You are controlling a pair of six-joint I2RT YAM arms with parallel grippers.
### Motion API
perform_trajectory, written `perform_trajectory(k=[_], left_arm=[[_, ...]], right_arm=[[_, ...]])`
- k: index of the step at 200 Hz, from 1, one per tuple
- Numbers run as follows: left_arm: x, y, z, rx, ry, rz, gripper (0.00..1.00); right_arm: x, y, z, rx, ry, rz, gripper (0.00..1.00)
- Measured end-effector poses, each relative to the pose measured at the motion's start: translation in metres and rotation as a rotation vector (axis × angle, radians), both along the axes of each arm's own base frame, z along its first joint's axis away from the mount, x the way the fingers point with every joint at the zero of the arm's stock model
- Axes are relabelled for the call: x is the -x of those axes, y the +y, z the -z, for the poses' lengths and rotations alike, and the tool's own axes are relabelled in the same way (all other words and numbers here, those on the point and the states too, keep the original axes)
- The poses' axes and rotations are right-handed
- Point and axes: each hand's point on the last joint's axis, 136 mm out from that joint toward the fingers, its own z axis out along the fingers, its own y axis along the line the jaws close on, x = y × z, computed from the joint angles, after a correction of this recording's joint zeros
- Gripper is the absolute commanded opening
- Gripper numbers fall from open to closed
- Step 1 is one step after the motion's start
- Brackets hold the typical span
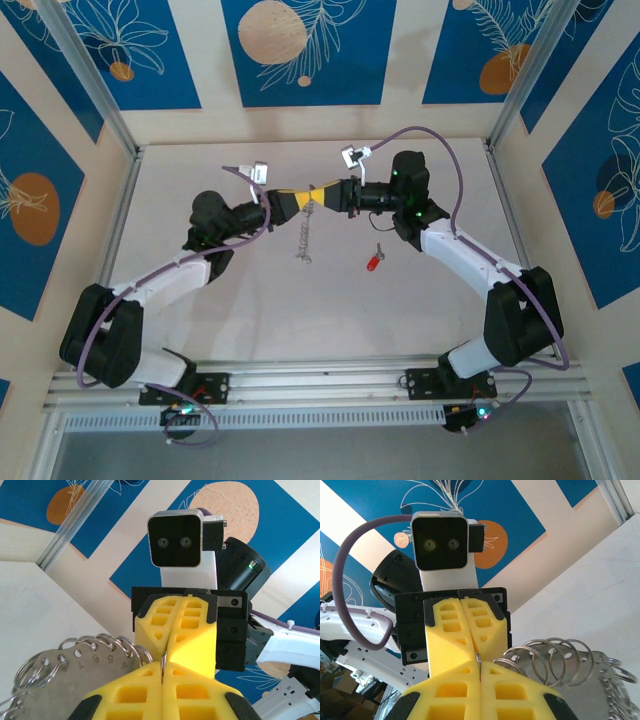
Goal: Put the keys on the keyring
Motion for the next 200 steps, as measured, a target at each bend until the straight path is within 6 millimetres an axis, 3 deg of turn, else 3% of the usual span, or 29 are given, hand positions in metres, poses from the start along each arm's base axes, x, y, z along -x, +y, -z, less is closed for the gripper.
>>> perform_trajectory(k=[45,69,88,119,151,174,200], left_arm=[[0.0,0.0,0.001,-0.002,0.001,0.004,0.0],[0.001,-0.002,0.002,-0.003,-0.006,0.019,0.0],[0.003,-0.003,0.005,-0.014,-0.006,0.032,0.0],[0.001,-0.006,0.0,-0.043,-0.037,0.041,0.0],[0.0,-0.01,-0.028,-0.065,-0.132,0.06,0.0],[0.004,-0.013,-0.049,-0.072,-0.206,0.085,0.0],[0.009,-0.015,-0.068,-0.081,-0.279,0.117,0.0]], right_arm=[[-0.001,0.001,0.001,-0.003,0.007,0.0,0.0],[-0.002,0.0,0.001,-0.005,0.025,0.006,0.33],[-0.008,-0.008,-0.004,-0.014,0.025,0.034,0.45],[-0.011,-0.034,-0.019,-0.031,-0.001,0.116,0.48],[-0.005,-0.059,-0.044,-0.053,-0.05,0.191,0.48],[0.001,-0.065,-0.053,-0.059,-0.066,0.202,0.48],[0.003,-0.065,-0.049,-0.045,-0.051,0.193,0.48]])
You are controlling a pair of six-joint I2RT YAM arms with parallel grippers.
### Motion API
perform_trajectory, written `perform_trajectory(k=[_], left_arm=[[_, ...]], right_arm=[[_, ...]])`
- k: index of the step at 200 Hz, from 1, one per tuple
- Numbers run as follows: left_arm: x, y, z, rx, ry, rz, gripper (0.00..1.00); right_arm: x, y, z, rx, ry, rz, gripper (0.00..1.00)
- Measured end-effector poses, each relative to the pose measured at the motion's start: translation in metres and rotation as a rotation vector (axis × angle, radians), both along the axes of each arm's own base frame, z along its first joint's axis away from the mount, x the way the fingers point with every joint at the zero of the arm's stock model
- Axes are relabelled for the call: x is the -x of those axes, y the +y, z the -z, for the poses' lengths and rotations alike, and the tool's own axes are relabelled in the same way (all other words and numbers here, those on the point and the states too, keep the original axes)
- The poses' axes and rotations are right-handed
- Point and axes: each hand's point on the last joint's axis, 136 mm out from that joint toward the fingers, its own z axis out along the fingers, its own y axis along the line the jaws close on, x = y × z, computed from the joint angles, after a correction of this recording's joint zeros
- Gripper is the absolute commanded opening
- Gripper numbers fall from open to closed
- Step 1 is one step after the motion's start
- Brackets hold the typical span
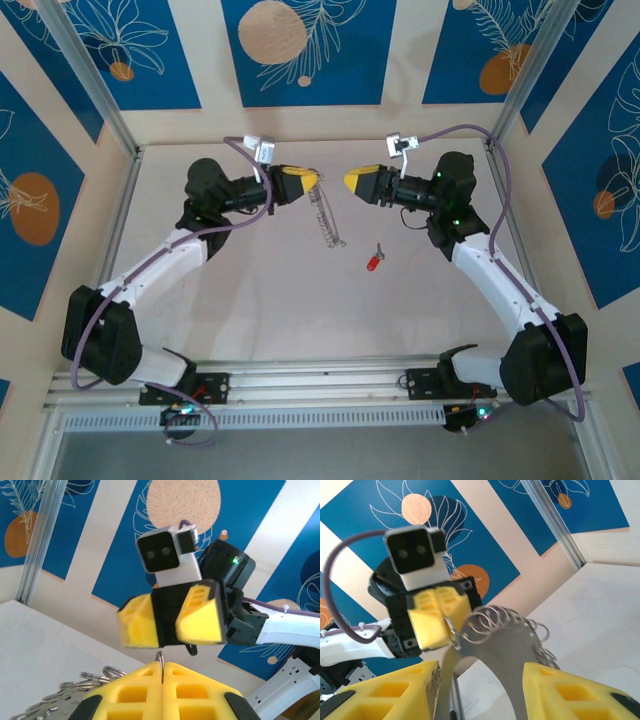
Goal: Put the keys on the keyring
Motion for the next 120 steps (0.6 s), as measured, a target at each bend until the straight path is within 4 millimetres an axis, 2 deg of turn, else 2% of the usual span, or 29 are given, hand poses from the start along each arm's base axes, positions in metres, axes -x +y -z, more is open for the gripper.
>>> perform_trajectory(k=[21,39,91,120], left_arm=[[0.001,-0.003,-0.009,-0.013,-0.045,0.025,0.0],[0.001,-0.006,-0.008,-0.028,-0.058,0.047,0.0],[-0.004,-0.015,0.013,-0.077,-0.003,0.116,0.0],[-0.006,-0.018,0.017,-0.085,0.007,0.139,0.0]], right_arm=[[0.004,0.001,0.004,0.021,-0.004,-0.024,0.48],[0.007,0.001,0.001,0.034,-0.033,-0.046,0.48],[0.013,0.002,-0.011,0.049,-0.136,-0.099,0.47],[0.01,0.005,-0.011,0.051,-0.154,-0.12,0.46]])
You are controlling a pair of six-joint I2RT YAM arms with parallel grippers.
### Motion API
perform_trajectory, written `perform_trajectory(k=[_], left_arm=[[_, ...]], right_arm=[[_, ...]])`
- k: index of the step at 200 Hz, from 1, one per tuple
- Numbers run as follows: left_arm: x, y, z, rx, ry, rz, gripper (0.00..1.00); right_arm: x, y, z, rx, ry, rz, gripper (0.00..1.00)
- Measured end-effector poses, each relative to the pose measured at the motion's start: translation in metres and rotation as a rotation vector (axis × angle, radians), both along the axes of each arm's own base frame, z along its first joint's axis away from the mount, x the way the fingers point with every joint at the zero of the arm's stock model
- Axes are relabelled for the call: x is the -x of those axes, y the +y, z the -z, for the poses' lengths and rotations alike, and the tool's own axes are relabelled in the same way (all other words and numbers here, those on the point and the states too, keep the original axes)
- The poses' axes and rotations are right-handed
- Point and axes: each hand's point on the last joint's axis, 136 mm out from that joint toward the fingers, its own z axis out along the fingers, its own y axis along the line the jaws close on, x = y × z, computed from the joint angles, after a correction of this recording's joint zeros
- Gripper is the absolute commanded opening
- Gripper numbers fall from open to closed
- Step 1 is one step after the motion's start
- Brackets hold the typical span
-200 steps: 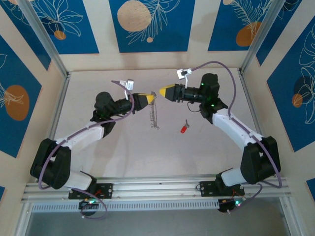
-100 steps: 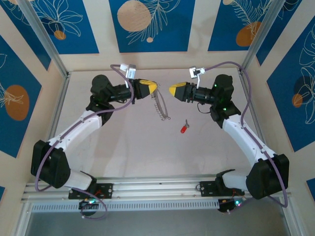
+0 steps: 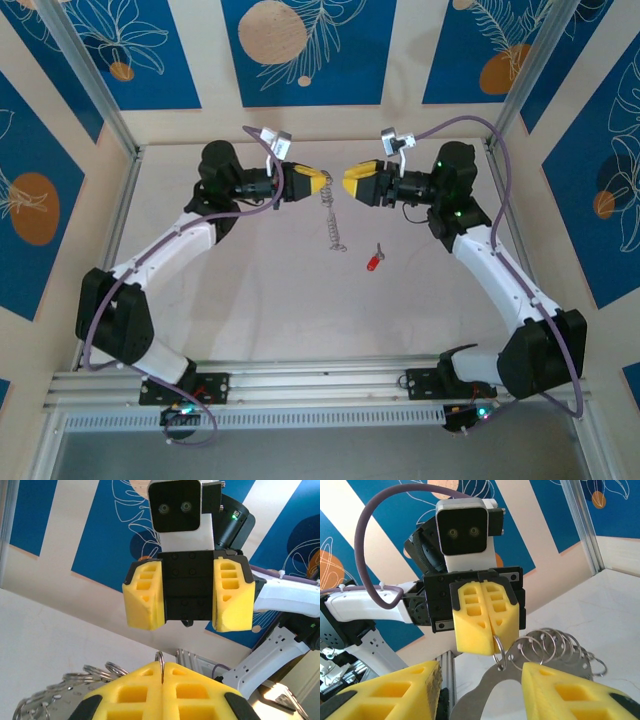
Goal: Put the keys on the keyring
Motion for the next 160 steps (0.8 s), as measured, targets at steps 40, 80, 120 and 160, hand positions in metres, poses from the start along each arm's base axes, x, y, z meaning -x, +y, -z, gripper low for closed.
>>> perform_trajectory(k=[40,80,120,160], left_arm=[[-0.001,-0.002,0.002,-0.003,0.018,0.017,0.0],[-0.003,-0.004,0.002,0.002,0.03,0.031,0.0],[-0.003,-0.004,0.001,0.008,0.038,0.042,0.0],[-0.001,-0.004,-0.001,0.013,0.037,0.049,0.0]], right_arm=[[-0.008,0.004,0.011,0.007,0.02,-0.016,0.43],[-0.01,0.007,0.013,0.008,0.024,-0.027,0.39],[-0.013,0.011,0.013,0.007,0.021,-0.037,0.34],[-0.01,0.018,0.009,0.004,0.008,-0.058,0.28]])
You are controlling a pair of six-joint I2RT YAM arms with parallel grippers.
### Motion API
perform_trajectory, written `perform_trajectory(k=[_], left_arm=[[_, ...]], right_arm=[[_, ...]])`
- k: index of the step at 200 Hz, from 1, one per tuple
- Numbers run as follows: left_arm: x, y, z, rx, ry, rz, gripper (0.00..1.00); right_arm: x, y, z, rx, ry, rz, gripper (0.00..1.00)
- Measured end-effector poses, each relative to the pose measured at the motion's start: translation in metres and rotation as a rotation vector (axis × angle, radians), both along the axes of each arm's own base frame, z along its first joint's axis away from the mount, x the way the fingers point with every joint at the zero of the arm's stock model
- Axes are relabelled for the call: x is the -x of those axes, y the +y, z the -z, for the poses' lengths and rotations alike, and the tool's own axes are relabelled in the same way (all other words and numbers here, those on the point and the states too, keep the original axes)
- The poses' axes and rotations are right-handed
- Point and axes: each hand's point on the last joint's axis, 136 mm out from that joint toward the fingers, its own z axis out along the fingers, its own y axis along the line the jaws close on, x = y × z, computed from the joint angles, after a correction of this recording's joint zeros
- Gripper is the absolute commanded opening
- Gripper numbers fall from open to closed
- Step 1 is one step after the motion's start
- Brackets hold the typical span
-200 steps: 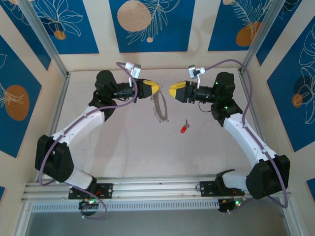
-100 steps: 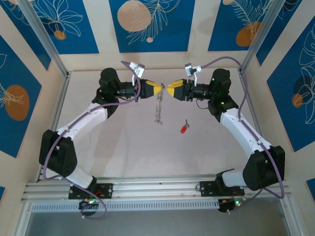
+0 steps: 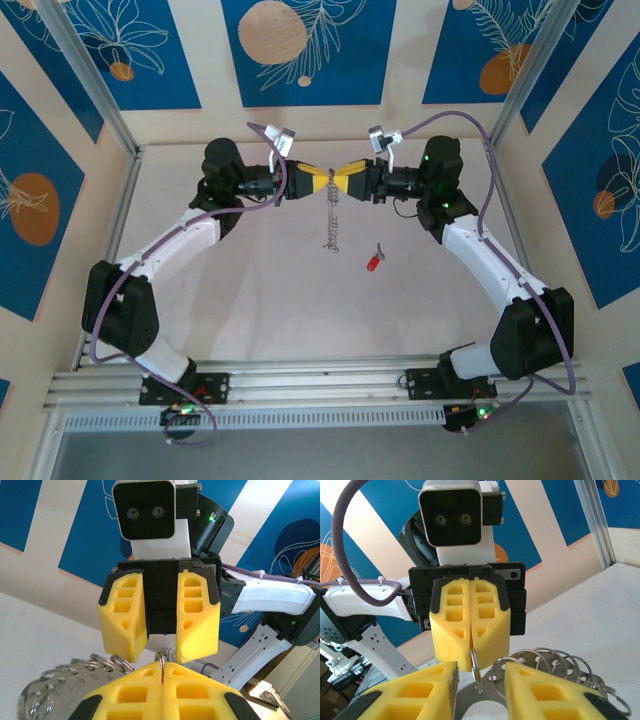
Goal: Put the keys on the keyring
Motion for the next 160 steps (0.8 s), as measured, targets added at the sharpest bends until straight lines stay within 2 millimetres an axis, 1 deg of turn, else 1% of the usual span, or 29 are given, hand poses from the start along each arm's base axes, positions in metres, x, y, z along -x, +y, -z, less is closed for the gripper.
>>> perform_trajectory(k=[44,77,92,143,149,156,160], left_arm=[[0.0009,0.0002,-0.0014,0.003,-0.001,0.004,0.0],[0.0016,0.0003,-0.0024,0.006,0.003,0.008,0.0],[0.0016,0.0005,-0.003,0.007,0.007,0.008,0.0],[0.0022,0.0006,-0.0055,0.015,0.015,0.012,0.0],[0.0008,0.0012,-0.0058,0.016,0.015,0.005,0.05],[-0.0013,0.0018,-0.006,0.019,0.014,-0.006,0.13],[-0.0031,0.0024,-0.0063,0.023,0.012,-0.018,0.16]], right_arm=[[0.0031,0.0038,-0.0041,-0.003,-0.015,-0.012,0.11],[0.0037,0.0046,-0.0036,-0.001,-0.019,-0.015,0.11],[0.0039,0.0048,-0.0035,0.001,-0.03,-0.015,0.0],[0.0037,0.0049,-0.0041,0.0,-0.035,-0.014,0.0],[0.0032,0.0048,-0.0045,-0.001,-0.038,-0.011,0.0],[0.002,0.0047,-0.0053,-0.003,-0.042,-0.004,0.0],[0.0013,0.0046,-0.006,-0.004,-0.045,0.001,0.0]])
